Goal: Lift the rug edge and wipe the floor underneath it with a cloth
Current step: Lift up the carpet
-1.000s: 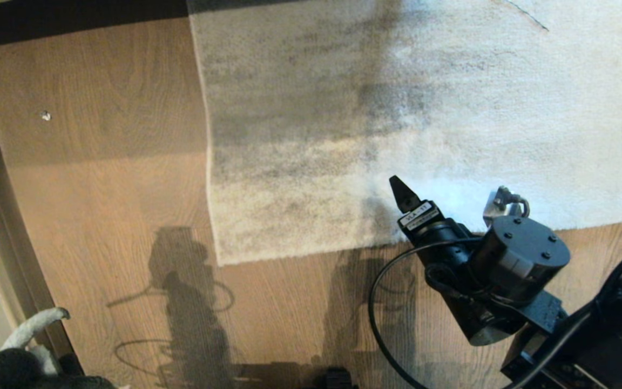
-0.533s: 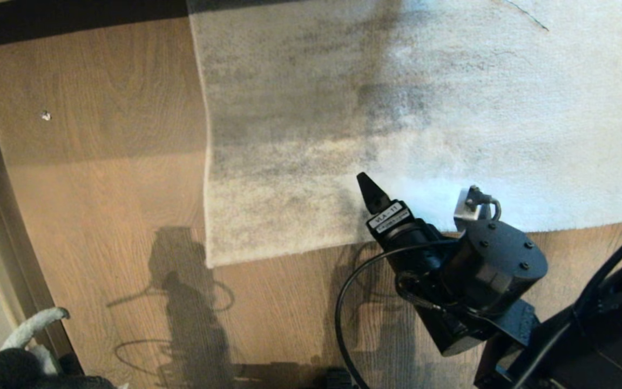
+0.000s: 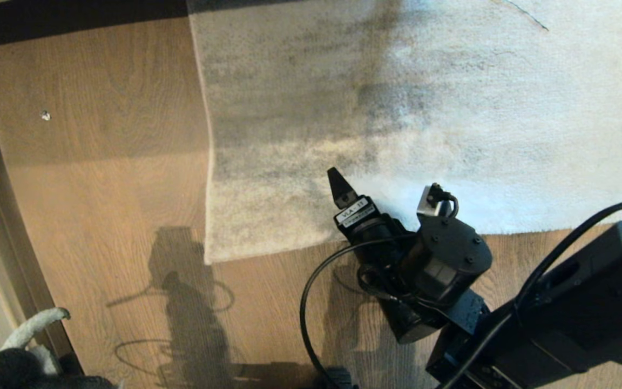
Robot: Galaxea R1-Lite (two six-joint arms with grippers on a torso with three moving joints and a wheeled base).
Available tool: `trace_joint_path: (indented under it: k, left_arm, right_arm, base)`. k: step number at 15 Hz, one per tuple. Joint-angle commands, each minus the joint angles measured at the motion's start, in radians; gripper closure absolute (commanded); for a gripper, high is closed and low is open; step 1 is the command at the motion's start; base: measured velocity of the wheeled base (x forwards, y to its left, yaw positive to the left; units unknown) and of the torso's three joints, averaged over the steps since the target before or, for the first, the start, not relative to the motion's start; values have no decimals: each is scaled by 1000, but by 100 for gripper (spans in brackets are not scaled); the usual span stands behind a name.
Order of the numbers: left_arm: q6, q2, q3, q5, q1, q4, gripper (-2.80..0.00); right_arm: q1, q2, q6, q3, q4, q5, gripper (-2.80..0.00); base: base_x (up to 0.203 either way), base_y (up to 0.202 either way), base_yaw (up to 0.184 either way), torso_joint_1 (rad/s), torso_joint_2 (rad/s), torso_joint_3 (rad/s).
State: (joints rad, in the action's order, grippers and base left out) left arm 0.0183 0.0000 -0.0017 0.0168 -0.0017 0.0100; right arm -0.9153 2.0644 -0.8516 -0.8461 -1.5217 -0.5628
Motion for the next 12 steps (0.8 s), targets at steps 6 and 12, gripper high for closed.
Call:
trace_joint_path:
  k: [6, 12]
  left_arm:
    - [0, 0, 0, 0, 0, 1, 0]
    - [0, 0, 0, 0, 0, 1, 0]
  right_arm:
    - [-84, 56, -122, -80, -21, 3, -280]
    - [-102, 61, -252, -82, 89, 3, -280]
  base:
    - [0, 0, 0, 0, 0, 0]
    - [0, 0, 0, 0, 0, 0]
